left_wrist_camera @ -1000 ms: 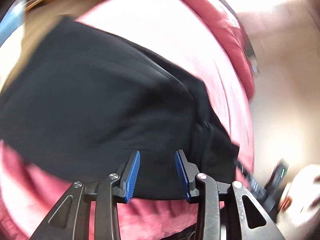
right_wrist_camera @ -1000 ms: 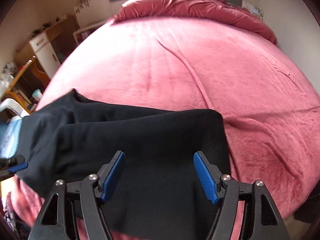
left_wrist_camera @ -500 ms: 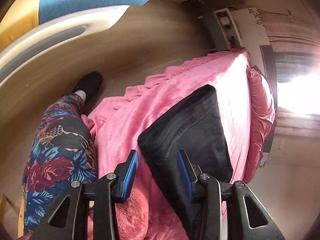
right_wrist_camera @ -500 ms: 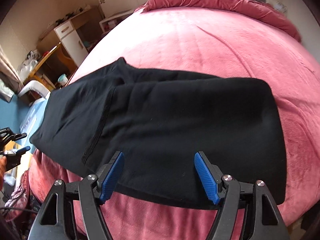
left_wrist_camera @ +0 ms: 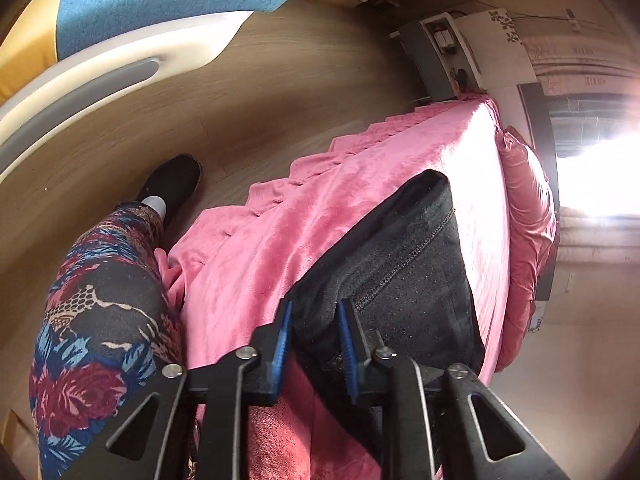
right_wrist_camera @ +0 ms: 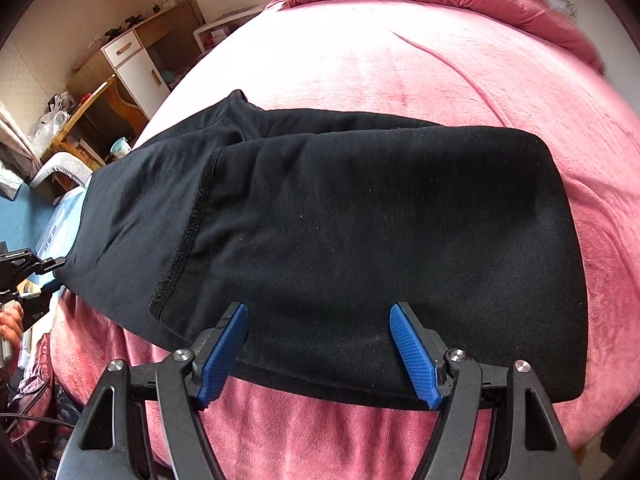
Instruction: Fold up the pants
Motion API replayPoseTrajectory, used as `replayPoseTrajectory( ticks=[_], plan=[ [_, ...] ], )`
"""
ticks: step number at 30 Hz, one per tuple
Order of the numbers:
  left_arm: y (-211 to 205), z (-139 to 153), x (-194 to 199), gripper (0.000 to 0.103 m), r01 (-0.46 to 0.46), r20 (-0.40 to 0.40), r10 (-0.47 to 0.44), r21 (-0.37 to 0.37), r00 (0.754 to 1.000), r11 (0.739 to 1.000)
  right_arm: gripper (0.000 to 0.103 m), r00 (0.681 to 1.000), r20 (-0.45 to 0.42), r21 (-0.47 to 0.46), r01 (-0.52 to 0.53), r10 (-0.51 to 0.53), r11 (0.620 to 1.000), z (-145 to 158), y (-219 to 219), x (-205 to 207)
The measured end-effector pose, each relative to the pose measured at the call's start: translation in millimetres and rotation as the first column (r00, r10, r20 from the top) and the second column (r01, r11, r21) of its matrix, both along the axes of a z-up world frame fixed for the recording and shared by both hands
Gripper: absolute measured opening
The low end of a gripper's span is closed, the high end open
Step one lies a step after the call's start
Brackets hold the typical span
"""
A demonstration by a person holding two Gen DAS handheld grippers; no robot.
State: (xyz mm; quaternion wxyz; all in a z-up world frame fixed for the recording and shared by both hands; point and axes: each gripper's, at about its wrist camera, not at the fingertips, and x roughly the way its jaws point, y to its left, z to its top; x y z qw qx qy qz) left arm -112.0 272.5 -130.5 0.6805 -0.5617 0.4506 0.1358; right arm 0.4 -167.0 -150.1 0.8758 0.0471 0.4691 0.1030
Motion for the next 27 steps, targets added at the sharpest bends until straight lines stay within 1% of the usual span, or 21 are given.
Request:
replayPoseTrajectory(
  ticks=[3, 4, 5, 7, 8, 9, 10, 11, 12, 13, 14, 15, 16, 17, 19, 22, 24, 27],
  plan=[
    [-5.6, 16.8, 4.2, 0.013, 0.038, 0.048, -0.042, 0.072, 0.998, 0.997, 0.074, 1.000, 0.001, 0.002, -0.002, 0.002, 1.000, 0.0, -0.2, -0.1],
    [-8.5, 25.3, 5.8, 0.013, 0.051, 0.073, -0.058, 0.093, 0.996, 0.994, 0.074, 1.000, 0.001, 0.002, -0.003, 0.003, 1.000, 0.4, -0.6, -0.4],
    [-12.9, 36.3, 8.9, 0.013, 0.069, 0.115, -0.082, 0.114, 0.990, 0.991, 0.074, 1.000, 0.003, -0.001, -0.005, 0.005, 1.000, 1.3, -0.6, -0.5],
    [-25.4, 62.6, 17.5, 0.012, 0.116, 0.199, -0.147, 0.162, 0.969, 0.980, 0.074, 1.000, 0.015, -0.019, -0.002, 0.003, 1.000, 6.1, -0.5, -1.5],
    [-32.8, 75.2, 21.6, 0.012, 0.144, 0.245, -0.185, 0.175, 0.952, 0.974, 0.074, 1.000, 0.029, -0.025, 0.004, -0.003, 1.000, 10.4, -0.6, -2.9],
    [-41.4, 87.1, 25.4, 0.012, 0.176, 0.296, -0.224, 0.181, 0.929, 0.968, 0.074, 0.999, 0.048, -0.021, 0.004, -0.003, 1.000, 16.4, -1.2, -4.3],
    [-52.4, 100.0, 29.8, 0.012, 0.213, 0.345, -0.271, 0.198, 0.898, 0.957, 0.074, 0.998, 0.062, -0.003, -0.006, 0.006, 1.000, 23.0, -1.3, -4.8],
    [-65.4, 113.2, 34.6, 0.012, 0.259, 0.386, -0.329, 0.222, 0.862, 0.940, 0.074, 0.997, 0.071, 0.021, -0.022, 0.021, 1.000, 29.0, -0.6, -5.0],
    [-79.7, 124.4, 39.9, 0.012, 0.312, 0.426, -0.388, 0.238, 0.817, 0.920, 0.074, 0.996, 0.079, 0.057, -0.048, 0.043, 0.997, 34.8, 0.6, -4.0],
    [-92.7, 132.5, 43.8, 0.012, 0.355, 0.451, -0.433, 0.252, 0.781, 0.900, 0.074, 0.994, 0.082, 0.111, -0.085, 0.076, 0.990, 40.8, 2.6, -1.8],
    [-104.7, 138.8, 47.1, 0.012, 0.391, 0.463, -0.475, 0.270, 0.749, 0.880, 0.074, 0.990, 0.083, 0.186, -0.127, 0.113, 0.974, 47.0, 4.9, 1.5],
    [-120.5, 145.2, 51.3, 0.012, 0.436, 0.469, -0.529, 0.300, 0.707, 0.849, 0.074, 0.986, 0.086, 0.252, -0.161, 0.143, 0.954, 52.1, 7.3, 5.2],
    [-133.1, 149.3, 54.3, 0.012, 0.468, 0.471, -0.567, 0.322, 0.676, 0.823, 0.074, 0.979, 0.091, 0.327, -0.203, 0.183, 0.923, 58.4, 11.9, 11.0],
    [-145.3, 151.4, 57.4, 0.012, 0.498, 0.468, -0.602, 0.338, 0.647, 0.799, 0.074, 0.972, 0.093, 0.380, -0.234, 0.215, 0.895, 62.9, 15.6, 16.2],
    [-163.9, 151.7, 62.4, 0.012, 0.542, 0.457, -0.648, 0.357, 0.609, 0.761, 0.075, 0.954, 0.098, 0.479, -0.293, 0.282, 0.827, 73.1, 28.5, 29.1],
    [-187.2, 149.3, 69.1, 0.012, 0.599, 0.433, -0.708, 0.380, 0.558, 0.705, 0.077, 0.925, 0.120, 0.552, -0.364, 0.360, 0.750, 88.5, 50.0, 47.2],
    [-197.3, 148.9, 71.3, 0.012, 0.624, 0.421, -0.737, 0.395, 0.529, 0.674, 0.077, 0.911, 0.123, 0.551, -0.393, 0.394, 0.737, 94.6, 67.1, 55.0],
    [-209.2, 147.0, 71.5, 0.012, 0.657, 0.404, -0.777, 0.420, 0.483, 0.627, 0.077, 0.895, 0.102, 0.521, -0.420, 0.435, 0.743, 99.8, 85.2, 74.6]
  ],
)
